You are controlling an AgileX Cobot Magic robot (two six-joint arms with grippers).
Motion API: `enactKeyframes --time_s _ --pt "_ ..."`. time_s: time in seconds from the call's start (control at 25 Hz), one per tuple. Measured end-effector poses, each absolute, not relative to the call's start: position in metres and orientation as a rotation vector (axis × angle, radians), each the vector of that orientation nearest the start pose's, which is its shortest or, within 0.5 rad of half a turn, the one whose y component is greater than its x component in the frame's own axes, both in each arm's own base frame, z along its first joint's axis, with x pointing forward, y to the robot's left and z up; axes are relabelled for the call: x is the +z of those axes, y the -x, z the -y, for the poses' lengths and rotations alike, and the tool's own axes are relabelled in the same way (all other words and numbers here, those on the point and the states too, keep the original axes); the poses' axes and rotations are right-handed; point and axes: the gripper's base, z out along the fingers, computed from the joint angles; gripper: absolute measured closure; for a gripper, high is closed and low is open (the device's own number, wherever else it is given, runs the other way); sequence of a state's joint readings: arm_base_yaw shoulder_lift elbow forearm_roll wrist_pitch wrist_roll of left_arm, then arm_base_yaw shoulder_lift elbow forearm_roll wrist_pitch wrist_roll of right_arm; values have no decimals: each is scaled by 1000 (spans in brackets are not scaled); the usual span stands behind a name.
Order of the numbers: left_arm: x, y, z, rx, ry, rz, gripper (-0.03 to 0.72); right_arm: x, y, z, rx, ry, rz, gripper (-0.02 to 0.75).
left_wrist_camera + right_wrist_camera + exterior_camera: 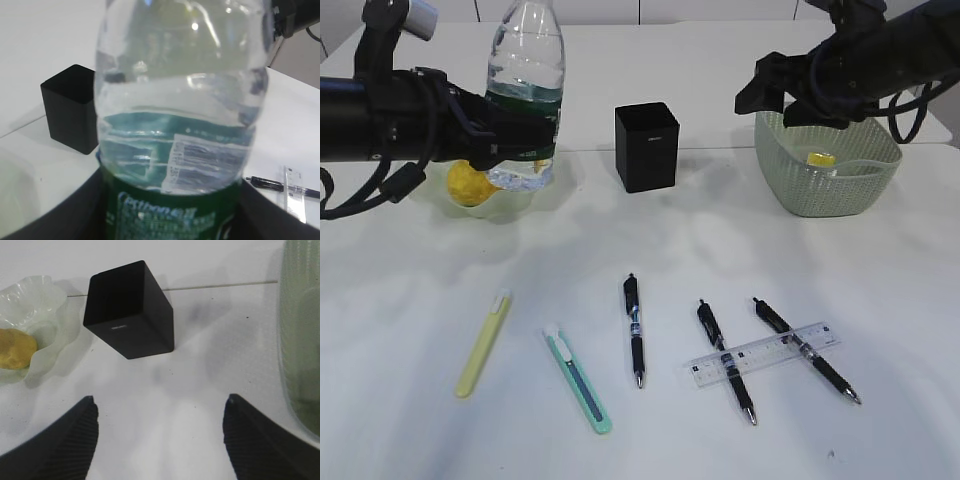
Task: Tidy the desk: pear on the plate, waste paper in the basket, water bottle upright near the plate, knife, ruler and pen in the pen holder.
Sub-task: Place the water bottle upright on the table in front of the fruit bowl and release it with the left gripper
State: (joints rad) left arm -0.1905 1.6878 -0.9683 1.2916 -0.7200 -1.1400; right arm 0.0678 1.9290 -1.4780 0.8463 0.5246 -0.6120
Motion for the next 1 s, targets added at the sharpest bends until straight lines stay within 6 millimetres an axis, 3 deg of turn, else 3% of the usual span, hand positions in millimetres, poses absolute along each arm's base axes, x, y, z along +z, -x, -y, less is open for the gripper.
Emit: enactKeyframes --time_s 0.24,0.6,1.0 --pt "241 -334 123 -752 -690 -1819 311 244 -436 -53 479 53 -2353 163" --pt "240 -335 122 -729 -681 -1834 311 235 -433 -33 215 11 -2465 163" --pt "238 -338 119 -683 -662 -1863 311 233 -432 -25 73 83 -2479 163"
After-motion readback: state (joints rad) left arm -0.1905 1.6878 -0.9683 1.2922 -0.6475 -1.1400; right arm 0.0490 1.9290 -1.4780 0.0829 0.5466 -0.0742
